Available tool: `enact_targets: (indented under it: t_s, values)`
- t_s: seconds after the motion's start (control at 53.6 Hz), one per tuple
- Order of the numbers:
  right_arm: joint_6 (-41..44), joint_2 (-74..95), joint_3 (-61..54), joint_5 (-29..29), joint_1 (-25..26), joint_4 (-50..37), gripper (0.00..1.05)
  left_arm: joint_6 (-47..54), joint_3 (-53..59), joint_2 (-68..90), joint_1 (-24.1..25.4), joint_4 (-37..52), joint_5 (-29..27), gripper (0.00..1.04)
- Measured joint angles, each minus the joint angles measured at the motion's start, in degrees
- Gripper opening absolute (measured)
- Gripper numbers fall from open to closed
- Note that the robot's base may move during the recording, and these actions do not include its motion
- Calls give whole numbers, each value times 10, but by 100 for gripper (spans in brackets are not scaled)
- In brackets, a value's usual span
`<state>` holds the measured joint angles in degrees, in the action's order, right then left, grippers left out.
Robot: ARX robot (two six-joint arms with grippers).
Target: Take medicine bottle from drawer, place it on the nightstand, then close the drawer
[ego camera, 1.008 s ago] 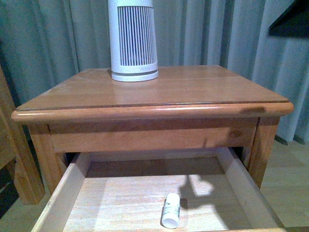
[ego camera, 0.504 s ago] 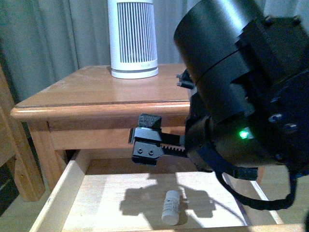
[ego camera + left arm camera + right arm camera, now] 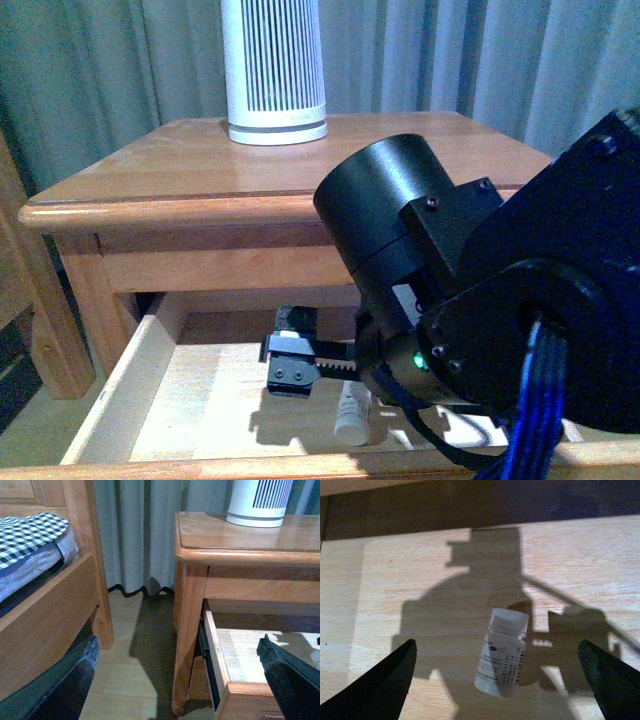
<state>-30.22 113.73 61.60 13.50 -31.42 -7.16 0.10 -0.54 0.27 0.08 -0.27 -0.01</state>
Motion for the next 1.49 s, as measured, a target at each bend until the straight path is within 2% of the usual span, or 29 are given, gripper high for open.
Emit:
enact_targets:
  t_s: [0.56, 1.046, 1.176, 1.494]
  values:
    - [40, 72, 19, -10, 5, -28, 97, 0, 0, 0, 0, 0, 0, 98]
    - [44, 75, 20, -24, 3, -30, 32, 0, 0, 0, 0, 0, 0, 98]
    - [43, 74, 20, -27, 5, -29, 28, 0, 0, 0, 0, 0, 0, 98]
    - [38, 35, -6, -50, 19, -29, 28, 0, 0, 0, 0, 0, 0, 98]
